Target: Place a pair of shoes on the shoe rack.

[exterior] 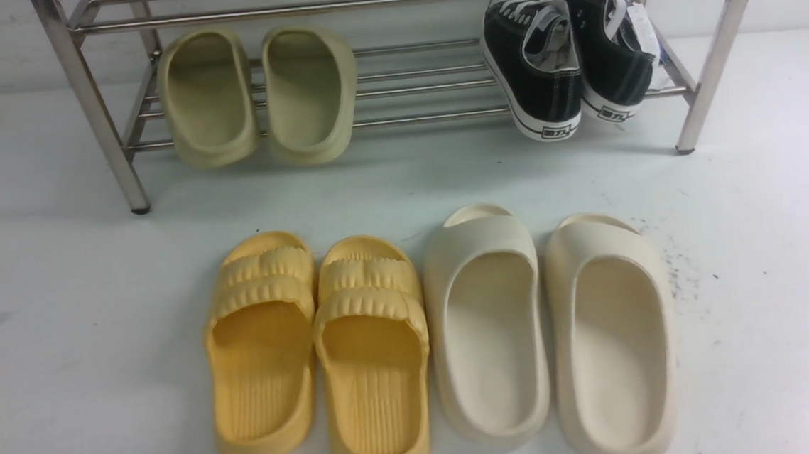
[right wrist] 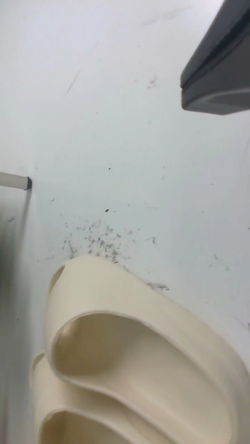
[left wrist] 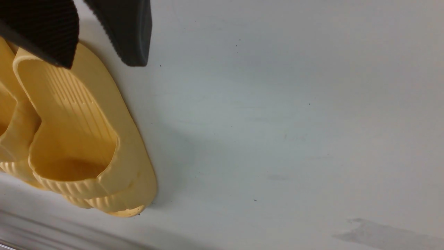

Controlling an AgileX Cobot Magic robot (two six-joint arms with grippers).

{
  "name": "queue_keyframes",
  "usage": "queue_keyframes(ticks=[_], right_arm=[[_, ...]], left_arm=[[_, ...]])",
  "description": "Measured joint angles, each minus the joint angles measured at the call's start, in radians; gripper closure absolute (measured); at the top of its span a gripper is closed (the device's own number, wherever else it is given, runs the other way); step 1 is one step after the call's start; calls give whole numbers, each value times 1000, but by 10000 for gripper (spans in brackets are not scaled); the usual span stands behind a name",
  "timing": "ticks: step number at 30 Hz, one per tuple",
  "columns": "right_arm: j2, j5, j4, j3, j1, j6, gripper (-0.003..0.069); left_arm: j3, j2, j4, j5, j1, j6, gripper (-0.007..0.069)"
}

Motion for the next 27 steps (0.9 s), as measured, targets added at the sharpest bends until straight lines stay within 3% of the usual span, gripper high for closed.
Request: queue_keyframes(ticks=[8,27], right_arm=[[-76,33,-73,29,-6,38,662],[-76,33,-76,29,-6,39,654]], left_arm=[[0,0,0,-1,0,0,386],[0,0,0,0,0,0,386]])
